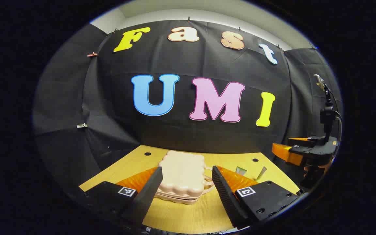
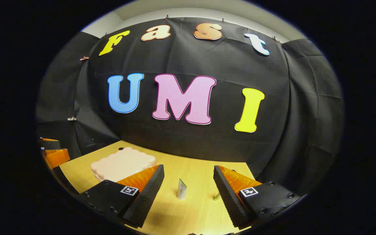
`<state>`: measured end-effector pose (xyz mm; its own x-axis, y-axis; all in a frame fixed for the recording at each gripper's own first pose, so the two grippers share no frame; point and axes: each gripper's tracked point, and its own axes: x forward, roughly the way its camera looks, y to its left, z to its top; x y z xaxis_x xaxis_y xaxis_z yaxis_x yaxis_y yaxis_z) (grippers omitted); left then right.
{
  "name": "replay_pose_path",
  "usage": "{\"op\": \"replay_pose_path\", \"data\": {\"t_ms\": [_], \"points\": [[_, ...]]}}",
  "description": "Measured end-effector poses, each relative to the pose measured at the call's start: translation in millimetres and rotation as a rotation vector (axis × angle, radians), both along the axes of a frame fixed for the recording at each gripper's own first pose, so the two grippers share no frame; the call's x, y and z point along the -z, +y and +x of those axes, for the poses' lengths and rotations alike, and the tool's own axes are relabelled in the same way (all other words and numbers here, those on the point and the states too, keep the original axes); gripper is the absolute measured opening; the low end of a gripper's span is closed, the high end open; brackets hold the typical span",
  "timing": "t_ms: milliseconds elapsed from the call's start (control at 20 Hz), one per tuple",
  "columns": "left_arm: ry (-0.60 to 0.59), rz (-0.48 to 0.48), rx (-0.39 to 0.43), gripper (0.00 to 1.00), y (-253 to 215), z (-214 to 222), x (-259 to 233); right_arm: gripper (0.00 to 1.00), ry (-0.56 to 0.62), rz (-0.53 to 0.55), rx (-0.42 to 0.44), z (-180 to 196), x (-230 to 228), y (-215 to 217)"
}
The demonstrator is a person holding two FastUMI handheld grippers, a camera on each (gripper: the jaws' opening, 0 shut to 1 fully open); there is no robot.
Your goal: First open the suitcase, pack the skin care products into it, and then close the suitcase.
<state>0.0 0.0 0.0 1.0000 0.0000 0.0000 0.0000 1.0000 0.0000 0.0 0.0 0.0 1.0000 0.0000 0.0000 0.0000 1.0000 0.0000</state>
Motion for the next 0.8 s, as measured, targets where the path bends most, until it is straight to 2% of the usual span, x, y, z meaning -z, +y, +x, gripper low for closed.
{"op": "replay_pose_path", "data": {"t_ms": [350,800], "points": [[-0.007,-0.02,0.046,0.96,-17.1,13.1,-1.2,0.96,-0.032,0.025,0.049,-4.9,-7.8,-18.6],[0.056,0.001,0.153,0.96,-70.9,54.5,14.0,0.96,-0.027,0.031,0.123,-9.5,4.6,-65.1]]}}
